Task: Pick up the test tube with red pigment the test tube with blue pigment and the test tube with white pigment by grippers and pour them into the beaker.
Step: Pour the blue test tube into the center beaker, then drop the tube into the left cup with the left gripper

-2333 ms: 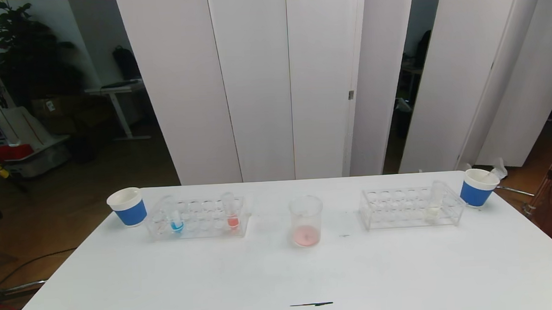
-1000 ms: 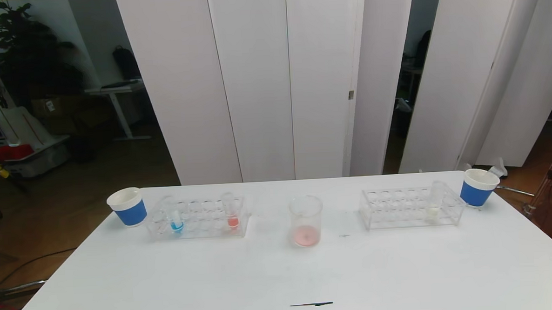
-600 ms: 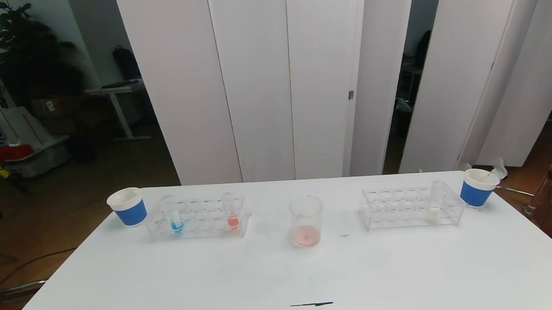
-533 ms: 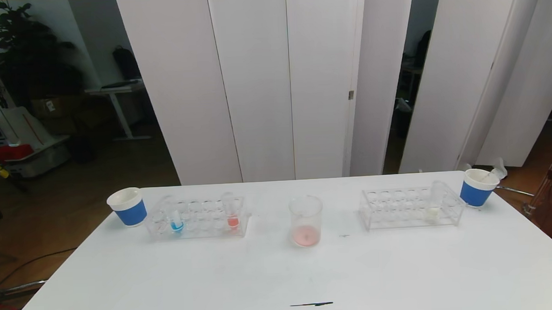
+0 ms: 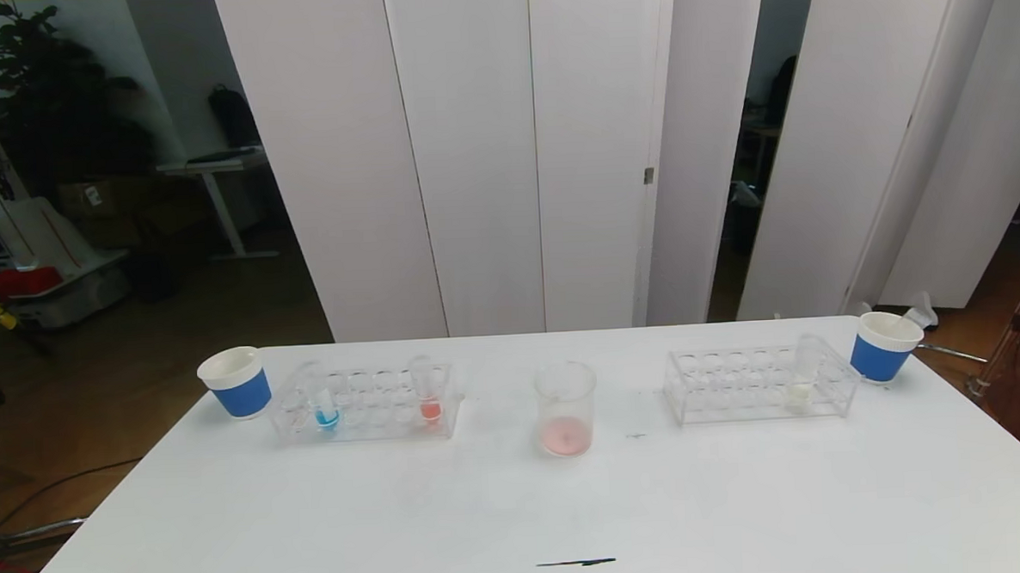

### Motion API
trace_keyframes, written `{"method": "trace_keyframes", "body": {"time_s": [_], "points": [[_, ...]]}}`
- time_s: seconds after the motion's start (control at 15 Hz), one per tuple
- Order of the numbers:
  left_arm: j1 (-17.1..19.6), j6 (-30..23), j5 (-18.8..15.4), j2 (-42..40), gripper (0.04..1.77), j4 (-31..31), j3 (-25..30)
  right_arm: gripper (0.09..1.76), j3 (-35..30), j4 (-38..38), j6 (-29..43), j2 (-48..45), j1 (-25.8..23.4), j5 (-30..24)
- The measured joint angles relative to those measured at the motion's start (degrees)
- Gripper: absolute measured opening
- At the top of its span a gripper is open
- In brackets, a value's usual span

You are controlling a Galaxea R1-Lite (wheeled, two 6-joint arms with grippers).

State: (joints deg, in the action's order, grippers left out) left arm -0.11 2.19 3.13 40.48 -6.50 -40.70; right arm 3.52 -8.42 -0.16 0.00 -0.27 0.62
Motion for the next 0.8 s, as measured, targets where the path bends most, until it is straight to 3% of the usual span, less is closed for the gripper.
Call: {"method": "trace_keyframes", "body": {"time_s": [0.33, 0.6, 0.8], "points": [[1.3, -0.4, -0.1, 17.7, 1.75, -15.5, 2.3, 1.75, 0.0, 0.0, 0.0, 0.0, 0.0, 0.0], [1.7, -0.5, -0.2, 30.9, 1.75, -34.5, 12.0, 1.75, 0.0, 0.0, 0.0, 0.0, 0.0, 0.0], [0.9, -0.5, -0.5, 38.8, 1.75, -45.2, 20.2, 1.75, 0.0, 0.0, 0.0, 0.0, 0.0, 0.0]]}}
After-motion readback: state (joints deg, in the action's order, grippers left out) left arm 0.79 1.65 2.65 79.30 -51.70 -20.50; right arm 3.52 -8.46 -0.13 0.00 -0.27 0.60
